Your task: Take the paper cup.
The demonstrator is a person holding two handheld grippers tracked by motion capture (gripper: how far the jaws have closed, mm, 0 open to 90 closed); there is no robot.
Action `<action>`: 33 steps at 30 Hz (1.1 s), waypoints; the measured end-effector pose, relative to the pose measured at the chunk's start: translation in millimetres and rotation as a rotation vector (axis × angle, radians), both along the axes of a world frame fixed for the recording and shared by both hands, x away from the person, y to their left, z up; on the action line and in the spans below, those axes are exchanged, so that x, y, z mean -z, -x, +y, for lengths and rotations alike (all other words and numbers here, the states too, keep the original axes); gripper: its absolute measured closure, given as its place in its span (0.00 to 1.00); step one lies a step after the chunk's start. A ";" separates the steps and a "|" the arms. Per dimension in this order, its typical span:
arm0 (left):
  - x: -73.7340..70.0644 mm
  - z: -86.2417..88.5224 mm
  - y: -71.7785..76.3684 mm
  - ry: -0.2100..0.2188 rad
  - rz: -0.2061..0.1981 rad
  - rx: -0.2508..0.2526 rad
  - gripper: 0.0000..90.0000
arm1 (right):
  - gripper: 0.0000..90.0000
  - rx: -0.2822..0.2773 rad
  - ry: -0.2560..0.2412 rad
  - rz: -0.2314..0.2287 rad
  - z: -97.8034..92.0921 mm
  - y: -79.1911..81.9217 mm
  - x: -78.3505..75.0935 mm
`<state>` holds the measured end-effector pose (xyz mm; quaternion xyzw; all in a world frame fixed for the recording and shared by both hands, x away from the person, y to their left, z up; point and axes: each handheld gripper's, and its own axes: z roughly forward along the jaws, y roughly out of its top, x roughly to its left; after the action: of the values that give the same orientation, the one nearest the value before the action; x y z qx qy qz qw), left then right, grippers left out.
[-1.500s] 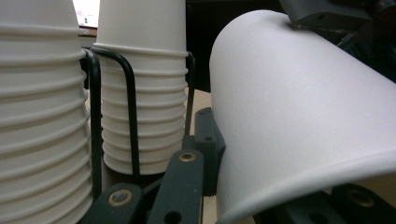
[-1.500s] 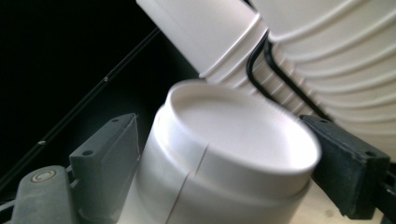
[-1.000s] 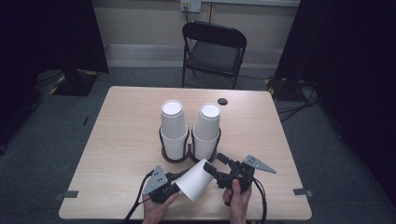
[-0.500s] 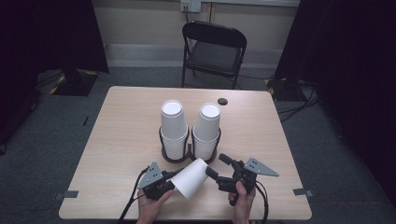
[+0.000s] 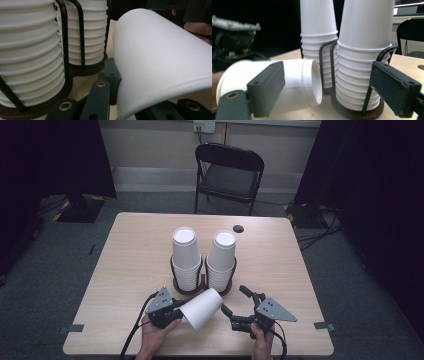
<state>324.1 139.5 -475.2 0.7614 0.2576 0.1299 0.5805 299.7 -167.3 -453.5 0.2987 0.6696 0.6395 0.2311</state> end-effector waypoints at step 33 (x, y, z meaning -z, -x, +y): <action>-14.4 -5.6 -21.0 -0.212 0.109 0.126 0.96 | 0.15 -0.109 0.621 -0.228 32.1 19.6 5.0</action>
<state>345.1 133.9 -460.8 0.8391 0.2254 0.0780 0.4888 280.1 -135.2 -458.6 0.1043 0.8172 0.4458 0.3501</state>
